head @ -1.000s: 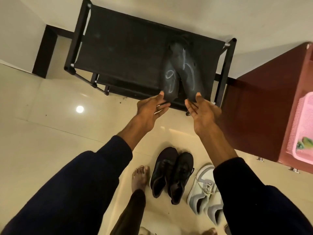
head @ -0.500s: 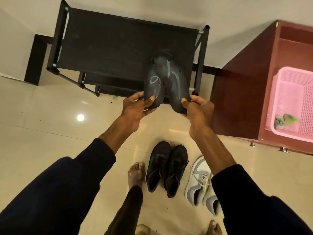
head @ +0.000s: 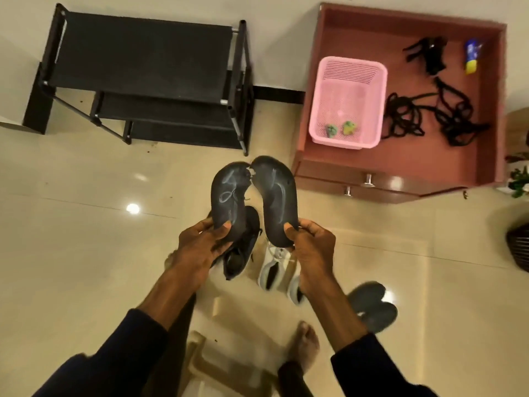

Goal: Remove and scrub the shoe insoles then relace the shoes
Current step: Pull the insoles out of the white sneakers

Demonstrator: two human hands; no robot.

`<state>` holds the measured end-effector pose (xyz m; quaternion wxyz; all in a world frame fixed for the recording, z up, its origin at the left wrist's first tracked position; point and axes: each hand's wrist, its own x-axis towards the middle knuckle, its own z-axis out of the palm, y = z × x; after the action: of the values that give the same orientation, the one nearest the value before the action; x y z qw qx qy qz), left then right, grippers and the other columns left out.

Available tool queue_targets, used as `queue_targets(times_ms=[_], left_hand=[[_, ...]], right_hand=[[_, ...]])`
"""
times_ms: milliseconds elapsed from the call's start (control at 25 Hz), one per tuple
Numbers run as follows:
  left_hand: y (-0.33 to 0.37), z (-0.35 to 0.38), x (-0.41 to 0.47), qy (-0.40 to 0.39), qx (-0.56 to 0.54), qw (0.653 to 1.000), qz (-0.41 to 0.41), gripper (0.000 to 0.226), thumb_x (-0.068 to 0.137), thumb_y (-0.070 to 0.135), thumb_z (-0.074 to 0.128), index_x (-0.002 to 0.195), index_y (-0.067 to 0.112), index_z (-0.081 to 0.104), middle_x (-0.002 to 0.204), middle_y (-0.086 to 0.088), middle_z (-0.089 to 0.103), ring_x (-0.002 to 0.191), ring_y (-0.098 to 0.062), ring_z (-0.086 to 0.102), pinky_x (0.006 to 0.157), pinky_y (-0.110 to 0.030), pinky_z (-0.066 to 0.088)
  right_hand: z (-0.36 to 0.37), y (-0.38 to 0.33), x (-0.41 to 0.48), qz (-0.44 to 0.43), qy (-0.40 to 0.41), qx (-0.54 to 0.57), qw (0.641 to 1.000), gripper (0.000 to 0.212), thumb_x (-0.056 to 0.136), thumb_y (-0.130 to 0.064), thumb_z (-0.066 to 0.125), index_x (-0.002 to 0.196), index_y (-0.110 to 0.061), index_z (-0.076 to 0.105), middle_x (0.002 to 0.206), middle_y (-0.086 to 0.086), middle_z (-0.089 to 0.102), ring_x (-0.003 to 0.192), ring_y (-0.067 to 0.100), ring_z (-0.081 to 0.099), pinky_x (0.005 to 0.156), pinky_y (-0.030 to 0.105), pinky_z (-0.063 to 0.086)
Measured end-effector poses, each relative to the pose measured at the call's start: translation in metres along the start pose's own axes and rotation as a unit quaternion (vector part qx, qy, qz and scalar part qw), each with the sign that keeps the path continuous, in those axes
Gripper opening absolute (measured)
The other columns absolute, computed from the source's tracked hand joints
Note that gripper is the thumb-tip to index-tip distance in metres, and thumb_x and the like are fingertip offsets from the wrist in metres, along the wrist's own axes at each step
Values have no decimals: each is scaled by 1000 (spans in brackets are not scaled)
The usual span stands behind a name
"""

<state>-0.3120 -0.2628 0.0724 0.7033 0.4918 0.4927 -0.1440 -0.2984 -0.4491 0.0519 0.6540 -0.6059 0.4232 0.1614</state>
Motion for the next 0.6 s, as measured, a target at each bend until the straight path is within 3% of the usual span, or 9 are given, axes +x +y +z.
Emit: queue_targets(times_ms=[80,200,280,400,480,600], left_hand=[[-47,21,-26,15,-12,1000,-16,24,89,-3,71,112,3,68,111,-17,74,100,-32,72,84,-37,58],[-105,48,-45,5,8,999,-39,24,91,-3,69,115,3,68,100,-10,77,88,-24,74,89,-39,57],[-139,66,-49,-14,39,998,-54,30,92,-2,68,122,1,66,108,-13,74,92,-26,72,87,-37,57],[-171,85,-47,-28,73,994,-70,35,92,-2,68,126,0,65,120,-17,71,98,-27,70,78,-33,57],[-182,94,-45,-43,94,992,-74,34,91,-2,68,126,-1,66,119,-17,72,96,-26,71,79,-33,58],[-198,106,-38,-68,149,982,-92,30,90,-2,70,120,3,68,115,-15,73,97,-25,72,74,-31,58]], right_hand=[[-57,23,-11,20,9,16,1000,20,85,-1,77,104,-4,74,93,6,78,83,20,73,79,33,59],[-121,67,-14,50,44,-3,998,14,83,-5,79,88,-18,75,85,1,78,85,21,74,83,39,61],[-157,97,-10,81,77,11,994,17,84,-4,78,84,-20,73,83,3,77,83,22,73,78,39,63],[-193,132,-12,129,115,44,984,17,87,-5,77,102,-11,74,95,8,76,89,24,73,82,39,62],[-206,147,-13,145,134,37,980,16,87,-7,77,102,-14,73,97,6,75,91,24,73,86,43,61],[-217,156,-6,162,174,57,970,22,88,-8,77,109,-14,72,104,7,73,91,23,72,81,39,62]])
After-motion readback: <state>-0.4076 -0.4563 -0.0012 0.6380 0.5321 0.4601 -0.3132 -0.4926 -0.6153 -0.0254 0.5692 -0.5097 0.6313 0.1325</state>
